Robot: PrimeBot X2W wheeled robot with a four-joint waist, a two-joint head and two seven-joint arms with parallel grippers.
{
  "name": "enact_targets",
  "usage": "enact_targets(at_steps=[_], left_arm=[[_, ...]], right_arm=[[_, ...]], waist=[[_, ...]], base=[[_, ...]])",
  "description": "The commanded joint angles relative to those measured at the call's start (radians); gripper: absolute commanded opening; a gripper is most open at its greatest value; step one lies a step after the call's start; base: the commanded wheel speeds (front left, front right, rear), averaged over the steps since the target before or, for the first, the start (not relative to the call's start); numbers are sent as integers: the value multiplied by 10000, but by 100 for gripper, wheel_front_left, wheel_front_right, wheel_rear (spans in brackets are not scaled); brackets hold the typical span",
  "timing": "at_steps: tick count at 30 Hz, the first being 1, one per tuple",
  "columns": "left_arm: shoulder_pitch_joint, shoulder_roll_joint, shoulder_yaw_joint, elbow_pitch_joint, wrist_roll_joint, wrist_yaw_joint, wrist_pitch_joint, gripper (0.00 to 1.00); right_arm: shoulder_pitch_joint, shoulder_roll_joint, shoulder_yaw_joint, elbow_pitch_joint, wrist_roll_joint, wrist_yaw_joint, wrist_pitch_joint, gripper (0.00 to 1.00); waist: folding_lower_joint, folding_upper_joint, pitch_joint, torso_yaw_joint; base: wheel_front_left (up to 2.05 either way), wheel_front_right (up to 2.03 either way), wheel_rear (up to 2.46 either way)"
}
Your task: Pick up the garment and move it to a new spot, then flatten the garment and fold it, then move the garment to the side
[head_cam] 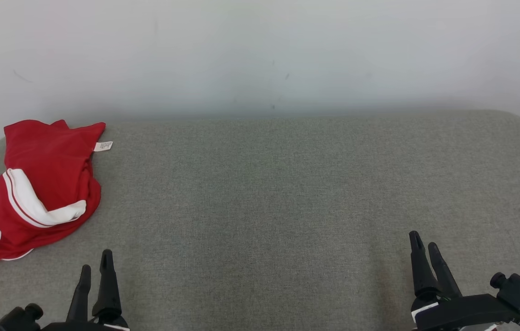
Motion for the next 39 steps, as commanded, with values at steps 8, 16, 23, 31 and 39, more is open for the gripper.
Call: enact_targets(at_steps=[8,16,23,31,39], left_arm=[[40,194,-224,-262,1327,29,-277,100],[169,310,-402,-341,2328,124,-520,100],[201,386,-480,-407,3172,209,-739,100],[272,384,-532,-551,3918,278,-942,100],[393,387,-506,-716,4683,349,-1125,100]], right_arm=[[-67,-36,163,-9,-1508,-9,-277,100],[-60,-38,253,139,-2666,-10,-519,100],[-104,-41,332,204,-3633,-11,-734,100],[-122,-43,400,181,-4410,-13,-946,100],[-173,-43,483,260,-5098,-14,-1136,100]], waist=[[0,0,0,27],[0,0,-6,43],[0,0,-25,39],[0,0,-65,41],[0,0,-73,16]], base=[[0,0,0],[0,0,0],[0,0,0],[0,0,0],[0,0,0]])
